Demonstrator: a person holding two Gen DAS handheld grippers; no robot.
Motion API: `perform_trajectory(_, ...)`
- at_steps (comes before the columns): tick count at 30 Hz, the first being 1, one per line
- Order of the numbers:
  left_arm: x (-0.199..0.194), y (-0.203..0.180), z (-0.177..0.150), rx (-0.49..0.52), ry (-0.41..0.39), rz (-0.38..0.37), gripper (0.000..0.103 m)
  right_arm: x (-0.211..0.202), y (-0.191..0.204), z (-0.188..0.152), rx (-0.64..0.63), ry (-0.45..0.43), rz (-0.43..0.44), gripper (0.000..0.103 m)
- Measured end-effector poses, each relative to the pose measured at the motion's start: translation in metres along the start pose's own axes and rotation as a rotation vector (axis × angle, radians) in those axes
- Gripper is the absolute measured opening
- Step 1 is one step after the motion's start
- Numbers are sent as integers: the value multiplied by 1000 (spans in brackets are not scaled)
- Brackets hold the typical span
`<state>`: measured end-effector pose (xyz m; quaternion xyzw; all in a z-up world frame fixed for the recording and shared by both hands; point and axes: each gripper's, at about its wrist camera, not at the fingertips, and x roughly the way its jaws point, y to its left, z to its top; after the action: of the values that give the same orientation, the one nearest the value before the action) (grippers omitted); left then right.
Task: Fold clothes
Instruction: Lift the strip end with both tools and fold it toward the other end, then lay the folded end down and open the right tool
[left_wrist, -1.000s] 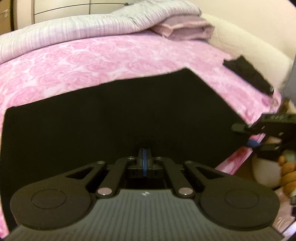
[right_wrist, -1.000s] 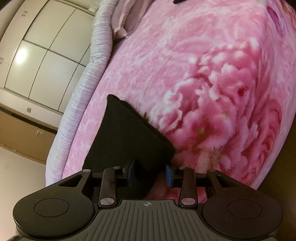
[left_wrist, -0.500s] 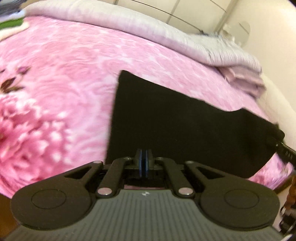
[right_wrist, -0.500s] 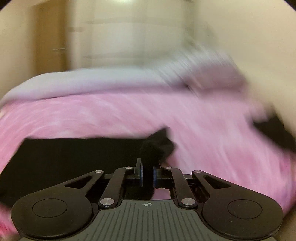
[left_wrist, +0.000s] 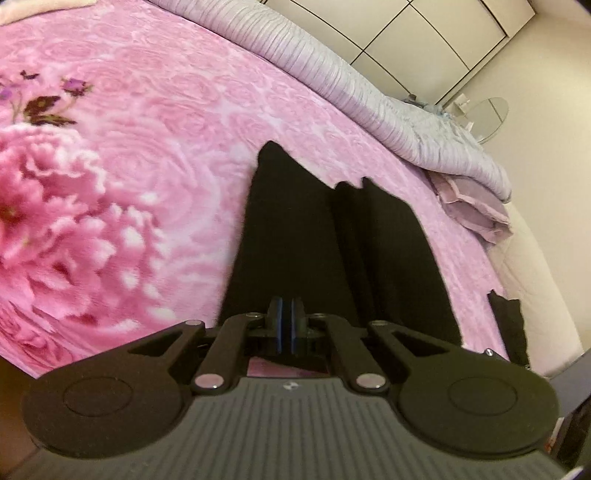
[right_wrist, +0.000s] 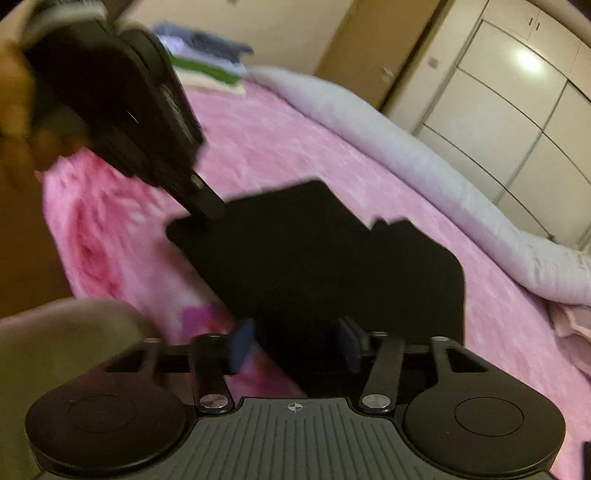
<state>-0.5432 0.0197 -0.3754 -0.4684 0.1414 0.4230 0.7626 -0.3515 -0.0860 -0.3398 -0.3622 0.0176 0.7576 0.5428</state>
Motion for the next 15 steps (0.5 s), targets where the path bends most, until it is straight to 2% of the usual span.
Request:
perform_trajectory(4, 8, -6, 4, -30, 19, -53, 5, -30, -16, -3, 50, -154, -83, 54)
perform_trajectory(5, 10, -8, 5, -37, 24, -66, 7, -34, -25, -5, 80, -173, -112, 54)
perform_trajectory(7, 14, -11, 7, -52, 34, -93, 9, -32, -53, -8, 187, -151, -173, 55)
perform_trajectory(11, 41, -24, 26, -32, 93, -123, 21, -5, -137, -4, 457, 47, -183, 55)
perform_trajectory(13, 56, -32, 38, -11, 118, -120, 24, 17, -181, 4, 637, 205, -100, 55)
perform_trajectory(14, 64, -37, 46, 0, 132, -113, 32, 30, -202, 7, 749, 276, -61, 55)
perform_trajectory(15, 73, -41, 52, 7, 146, -105, 35, 43, -218, 9, 856, 334, -10, 55)
